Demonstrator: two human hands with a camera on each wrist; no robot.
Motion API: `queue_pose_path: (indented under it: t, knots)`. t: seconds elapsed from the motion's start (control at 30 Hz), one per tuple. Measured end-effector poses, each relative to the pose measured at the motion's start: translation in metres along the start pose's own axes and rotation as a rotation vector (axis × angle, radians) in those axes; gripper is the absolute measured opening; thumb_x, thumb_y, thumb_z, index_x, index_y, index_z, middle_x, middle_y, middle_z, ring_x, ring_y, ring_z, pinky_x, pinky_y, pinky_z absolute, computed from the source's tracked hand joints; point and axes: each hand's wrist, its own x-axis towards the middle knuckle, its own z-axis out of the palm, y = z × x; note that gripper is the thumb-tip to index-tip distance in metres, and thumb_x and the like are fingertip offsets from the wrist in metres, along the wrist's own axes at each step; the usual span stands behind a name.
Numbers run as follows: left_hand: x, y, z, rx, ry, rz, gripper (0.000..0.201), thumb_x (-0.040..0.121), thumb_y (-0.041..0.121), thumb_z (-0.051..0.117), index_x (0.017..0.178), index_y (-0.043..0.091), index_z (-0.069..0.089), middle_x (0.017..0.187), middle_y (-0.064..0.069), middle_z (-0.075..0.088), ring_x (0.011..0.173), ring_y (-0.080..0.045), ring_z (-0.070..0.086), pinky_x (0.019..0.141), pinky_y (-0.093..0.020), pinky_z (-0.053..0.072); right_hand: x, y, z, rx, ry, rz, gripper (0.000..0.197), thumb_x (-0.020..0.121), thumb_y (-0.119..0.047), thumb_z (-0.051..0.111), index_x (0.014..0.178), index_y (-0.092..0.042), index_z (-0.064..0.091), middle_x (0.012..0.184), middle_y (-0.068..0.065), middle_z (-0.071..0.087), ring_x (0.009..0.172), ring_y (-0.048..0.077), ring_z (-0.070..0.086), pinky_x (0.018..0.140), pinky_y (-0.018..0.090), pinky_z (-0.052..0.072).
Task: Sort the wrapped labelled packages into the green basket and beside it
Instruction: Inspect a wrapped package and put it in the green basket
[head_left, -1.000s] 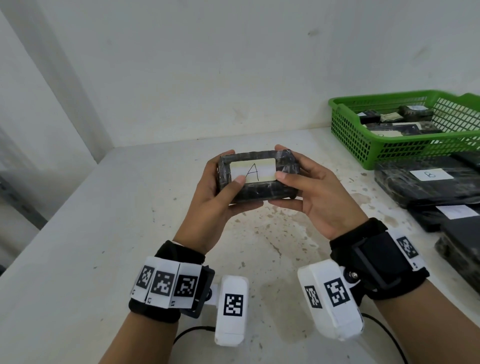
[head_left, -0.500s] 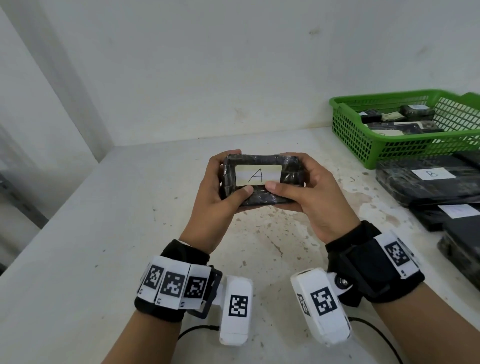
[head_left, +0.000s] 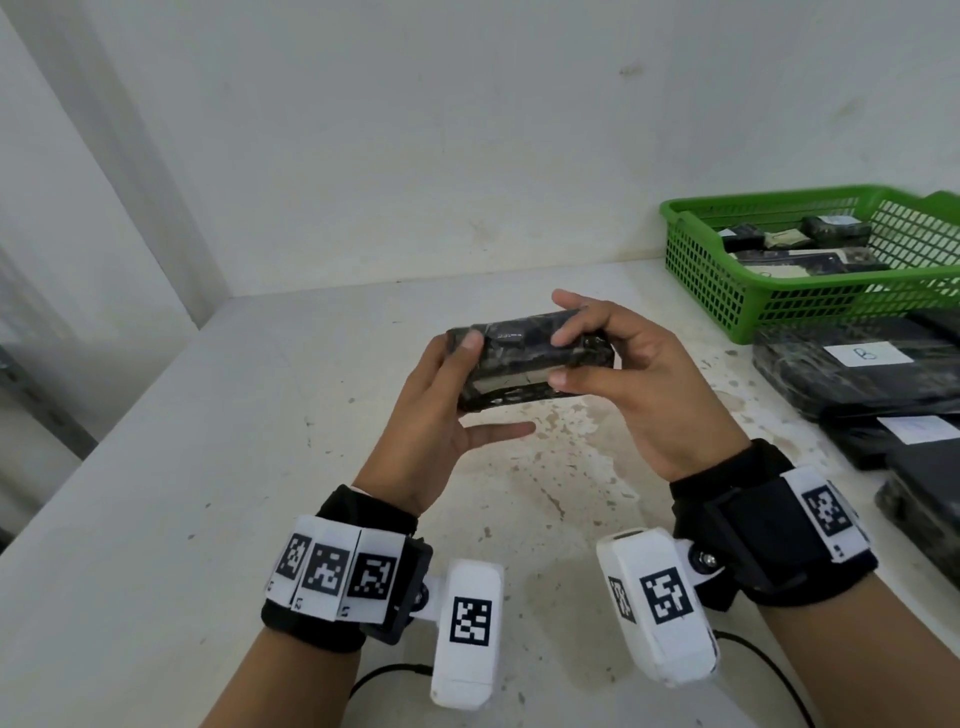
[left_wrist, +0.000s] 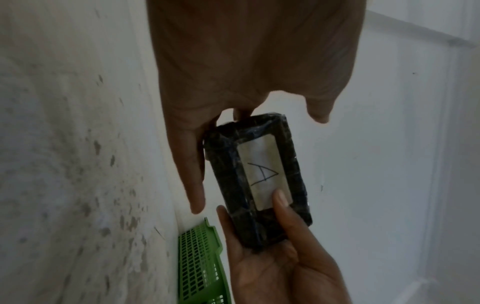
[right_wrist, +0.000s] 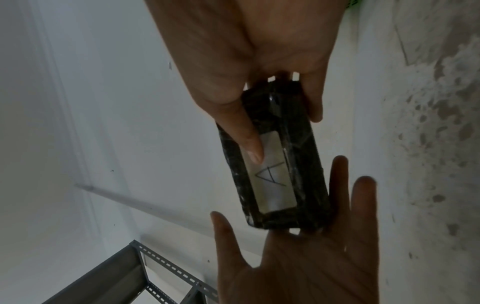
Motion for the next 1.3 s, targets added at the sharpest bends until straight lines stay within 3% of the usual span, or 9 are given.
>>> queue_pose_path:
  t: [0.1,0.23,0.37,0.47,0.6,0.77,0.97,1.13,1.3]
  knots:
    - [0.002,-0.005,-0.001,-0.001,0.05,0.076,0.023,0.103,0.018,0.043,0.119,0.004,0.052,0.123,-0.017,0.064,0.105,-0.024,0.069,0.076,-0.035,0.059,0.001,-0.004,0.001,0.214,0.017,0.107,0.054,0.069,-0.012,0.07,0.115,-0.037,0.061,0.133,-0.001,0.049,0.126,0.019,0.048,0.097,0.038,0.05]
    - [0.0,-0.005,0.002,0.086,0.058,0.159,0.017,0.103,0.017,0.043,0.115,0.006,0.05,0.118,-0.012,0.064,0.104,-0.022,0.069,0.081,-0.038,0.059,0.0,-0.006,0.005,0.219,0.124,0.235,0.048,0.086,-0.055,0.062,0.129,-0.038,0.048,0.116,-0.011,0.058,0.115,0.015,0.057,0.102,0.04,0.045]
    - [-0.004,-0.002,0.005,0.122,0.023,0.185,0.028,0.1,0.033,0.049,0.122,0.016,0.051,0.122,-0.01,0.059,0.109,-0.023,0.067,0.084,-0.042,0.059,-0.004,0.002,0.014,0.073,0.124,0.164,0.028,0.096,-0.033,0.053,0.11,-0.011,0.063,0.104,0.006,0.069,0.103,0.021,0.068,0.079,0.033,0.059]
    - [-0.005,0.0,0.006,0.146,0.036,0.202,0.025,0.099,0.032,0.046,0.114,0.013,0.055,0.12,-0.016,0.059,0.105,-0.023,0.068,0.083,-0.043,0.059,-0.004,0.003,0.016,0.099,0.141,0.144,0.029,0.094,-0.03,0.055,0.105,-0.006,0.065,0.103,0.01,0.069,0.098,0.018,0.07,0.077,0.03,0.059]
    - [-0.005,-0.006,0.01,0.193,0.102,0.253,0.017,0.103,0.023,0.044,0.098,0.01,0.055,0.109,-0.018,0.062,0.1,-0.021,0.069,0.078,-0.038,0.06,-0.004,0.002,0.017,0.107,0.156,0.195,0.049,0.085,-0.048,0.055,0.107,-0.006,0.066,0.101,0.009,0.071,0.097,0.018,0.071,0.073,0.029,0.059]
    - [-0.007,-0.005,0.012,0.182,0.067,0.228,0.028,0.095,0.032,0.051,0.105,0.007,0.058,0.103,-0.005,0.067,0.099,-0.017,0.069,0.082,-0.036,0.06,-0.005,0.004,0.018,0.092,0.212,0.147,0.024,0.1,-0.026,0.051,0.097,-0.007,0.064,0.091,0.004,0.069,0.09,0.016,0.071,0.071,0.028,0.059]
    - [-0.005,-0.005,0.01,0.23,0.125,0.25,0.019,0.101,0.022,0.05,0.099,0.005,0.058,0.099,-0.017,0.066,0.094,-0.019,0.069,0.082,-0.038,0.06,-0.007,0.001,0.021,0.07,0.19,0.219,0.039,0.085,-0.047,0.059,0.099,-0.011,0.064,0.094,0.006,0.07,0.092,0.018,0.072,0.064,0.034,0.06]
    - [-0.005,-0.006,0.011,0.229,0.105,0.211,0.02,0.095,0.031,0.058,0.097,0.011,0.062,0.102,-0.013,0.068,0.097,-0.021,0.069,0.084,-0.04,0.059,-0.008,0.002,0.018,0.078,0.226,0.181,0.017,0.094,-0.025,0.061,0.092,-0.008,0.063,0.082,0.002,0.069,0.085,0.019,0.073,0.065,0.031,0.06]
    - [-0.005,-0.002,0.009,0.252,0.119,0.27,0.015,0.099,0.019,0.055,0.09,0.007,0.057,0.091,-0.017,0.064,0.089,-0.019,0.069,0.077,-0.032,0.059,-0.011,0.0,0.025,0.075,0.195,0.216,0.03,0.087,-0.039,0.064,0.098,-0.011,0.064,0.089,0.003,0.069,0.087,0.017,0.073,0.06,0.034,0.06]
